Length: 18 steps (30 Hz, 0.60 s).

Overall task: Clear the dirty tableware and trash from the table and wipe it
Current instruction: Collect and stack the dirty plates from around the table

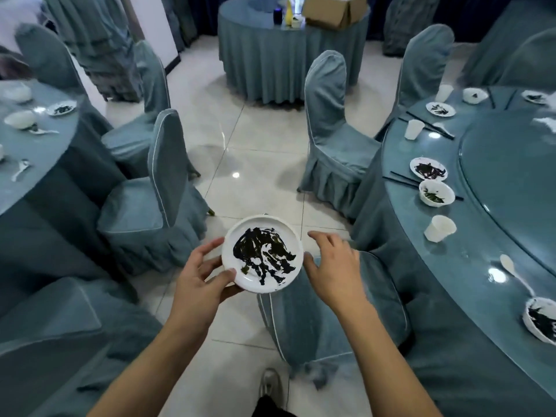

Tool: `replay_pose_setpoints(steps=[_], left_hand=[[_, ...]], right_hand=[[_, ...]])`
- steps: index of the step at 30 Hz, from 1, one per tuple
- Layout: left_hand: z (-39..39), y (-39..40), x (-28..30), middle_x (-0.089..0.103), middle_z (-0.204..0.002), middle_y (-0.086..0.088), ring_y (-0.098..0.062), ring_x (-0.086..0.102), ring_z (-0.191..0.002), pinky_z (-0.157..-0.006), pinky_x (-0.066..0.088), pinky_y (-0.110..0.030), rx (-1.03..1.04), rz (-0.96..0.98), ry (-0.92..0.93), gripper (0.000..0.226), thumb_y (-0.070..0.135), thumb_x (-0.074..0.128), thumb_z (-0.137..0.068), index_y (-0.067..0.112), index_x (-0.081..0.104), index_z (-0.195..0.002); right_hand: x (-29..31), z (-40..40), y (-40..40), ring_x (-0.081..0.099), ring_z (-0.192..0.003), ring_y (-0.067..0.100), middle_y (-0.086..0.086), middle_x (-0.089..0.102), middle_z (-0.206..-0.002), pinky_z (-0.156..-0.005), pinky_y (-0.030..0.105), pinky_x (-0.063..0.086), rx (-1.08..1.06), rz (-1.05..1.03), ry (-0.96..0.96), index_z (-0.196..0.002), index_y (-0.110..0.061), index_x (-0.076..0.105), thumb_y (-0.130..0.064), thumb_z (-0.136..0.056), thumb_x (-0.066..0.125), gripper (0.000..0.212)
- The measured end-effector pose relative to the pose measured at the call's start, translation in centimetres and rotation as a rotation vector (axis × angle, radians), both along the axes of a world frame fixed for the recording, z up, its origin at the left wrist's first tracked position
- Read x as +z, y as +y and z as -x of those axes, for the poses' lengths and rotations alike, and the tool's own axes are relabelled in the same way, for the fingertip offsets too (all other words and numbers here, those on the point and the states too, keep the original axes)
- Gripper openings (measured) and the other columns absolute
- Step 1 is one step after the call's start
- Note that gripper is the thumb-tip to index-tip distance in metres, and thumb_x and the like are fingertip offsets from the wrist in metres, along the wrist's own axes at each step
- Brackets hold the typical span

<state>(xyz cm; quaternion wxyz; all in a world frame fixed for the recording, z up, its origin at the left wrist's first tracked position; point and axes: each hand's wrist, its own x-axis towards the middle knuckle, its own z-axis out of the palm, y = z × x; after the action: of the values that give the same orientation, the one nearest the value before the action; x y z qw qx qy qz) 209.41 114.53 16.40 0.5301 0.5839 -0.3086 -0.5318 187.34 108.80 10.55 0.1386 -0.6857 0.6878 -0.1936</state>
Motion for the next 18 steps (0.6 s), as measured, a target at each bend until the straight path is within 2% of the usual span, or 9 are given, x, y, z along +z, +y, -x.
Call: replay_pose_setpoints(steps=[9,18], left_hand=[[-2.5,-15.3,-1.6,0.077,-0.104,-0.005,-0.024,0.074,-0.095,-0.07,0.061,-0.033,-0.094,-0.052,0.015,0.053,-0.016,0.058,-0.089,0.023,0.061,-0.124],[-5.0,-33.1,-2.3,0.074,-0.11,-0.013,-0.026,0.074,-0.096,-0.071,0.062,-0.034,-0.347,-0.075,-0.016,0.053,-0.016,0.058,-0.09,0.022,0.061,-0.127]], right_hand=[[-0.1,-1.6,-13.0,0.05,-0.122,0.025,-0.003,0.054,-0.132,-0.103,0.042,0.032,-0.103,-0.049,0.032,-0.138,-0.028,0.051,-0.036,-0.096,0.054,0.042],[-1.6,-4.5,-24.8,0.049,-0.122,0.024,-0.002,0.052,-0.135,-0.104,0.041,0.032,-0.36,-0.109,0.026,-0.139,-0.029,0.049,-0.038,-0.097,0.053,0.043]])
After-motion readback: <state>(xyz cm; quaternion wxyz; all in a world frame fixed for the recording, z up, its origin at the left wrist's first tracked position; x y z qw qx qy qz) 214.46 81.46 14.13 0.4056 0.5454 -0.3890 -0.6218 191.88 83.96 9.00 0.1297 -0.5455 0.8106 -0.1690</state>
